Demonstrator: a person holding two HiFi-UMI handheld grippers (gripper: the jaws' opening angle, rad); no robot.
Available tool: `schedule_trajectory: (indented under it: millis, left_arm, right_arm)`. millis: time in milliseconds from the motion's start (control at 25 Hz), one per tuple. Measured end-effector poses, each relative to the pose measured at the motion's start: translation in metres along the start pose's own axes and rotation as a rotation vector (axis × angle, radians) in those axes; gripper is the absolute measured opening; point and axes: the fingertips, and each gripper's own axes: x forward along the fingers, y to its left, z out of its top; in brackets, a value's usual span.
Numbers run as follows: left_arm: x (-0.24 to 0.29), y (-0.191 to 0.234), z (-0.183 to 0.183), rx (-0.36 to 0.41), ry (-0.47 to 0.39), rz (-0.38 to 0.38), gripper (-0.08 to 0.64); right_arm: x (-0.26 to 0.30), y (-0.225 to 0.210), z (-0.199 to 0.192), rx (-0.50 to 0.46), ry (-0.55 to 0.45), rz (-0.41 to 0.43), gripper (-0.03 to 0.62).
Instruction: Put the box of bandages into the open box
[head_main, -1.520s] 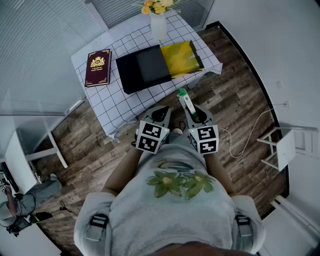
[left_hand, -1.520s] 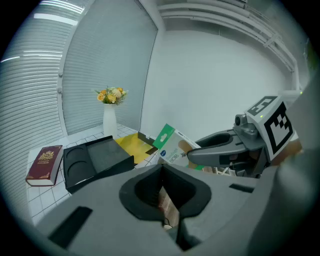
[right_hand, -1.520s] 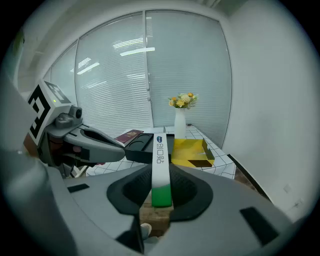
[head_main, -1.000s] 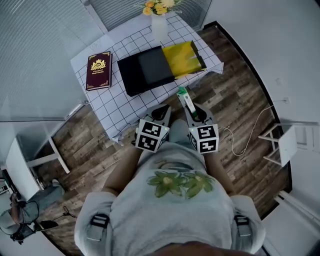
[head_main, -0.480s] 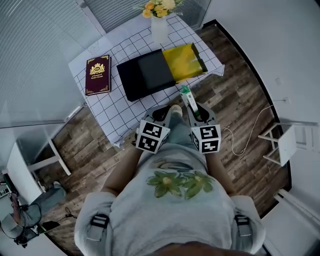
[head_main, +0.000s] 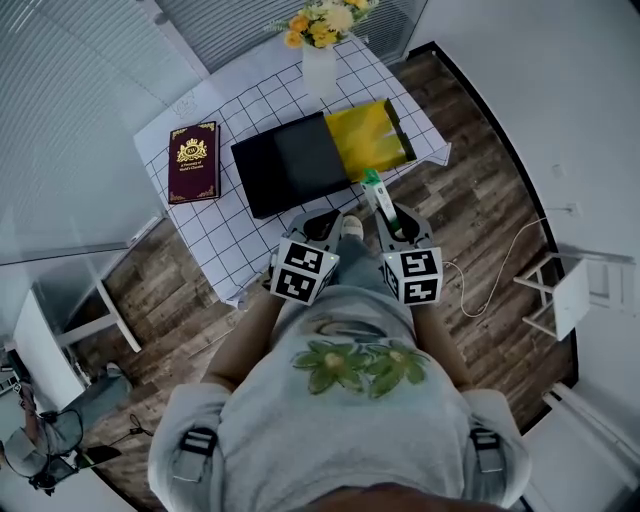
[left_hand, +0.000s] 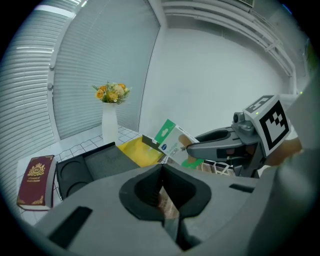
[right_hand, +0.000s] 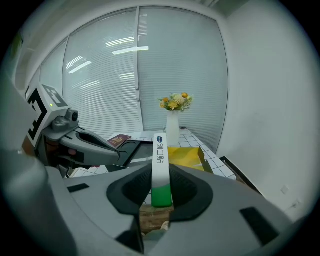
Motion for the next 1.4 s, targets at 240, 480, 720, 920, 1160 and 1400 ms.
schedule_trajectory:
  millis: [240,480,720,920,1160,1400]
  left_arm:
    - [0.013,0.009,0.015,0.024,0.016,-0.017,0.008]
    - [0.024,0.026,0.024,0.027,0.030,-0.009,0.008]
    - [0.030,0.038,0.030,0.003,0.040,0.006,0.008]
    - [0.037,0.046,0.034,-0.017,0.045,0.019,0.008]
    - [0.043,0.054,0.040,-0.031,0.047,0.035,0.008]
    - [0.046,0.060,0.045,-0.038,0.053,0.055,0.008]
  right_arm:
    - [0.019,-0.015,0.012,0.002,-0.001,-0.005,0.091]
    - [0.036,-0.025,0.026,0.004,-0.001,-0.006,0.091]
    - [0.050,-0.032,0.034,-0.008,0.015,0.003,0.091]
    - [0.061,-0.037,0.039,-0.020,0.026,0.015,0.091]
    - [0.073,-0.044,0.048,-0.035,0.021,0.027,0.091]
    - [0.083,-0.051,0.053,-0.064,0.025,0.032,0.091]
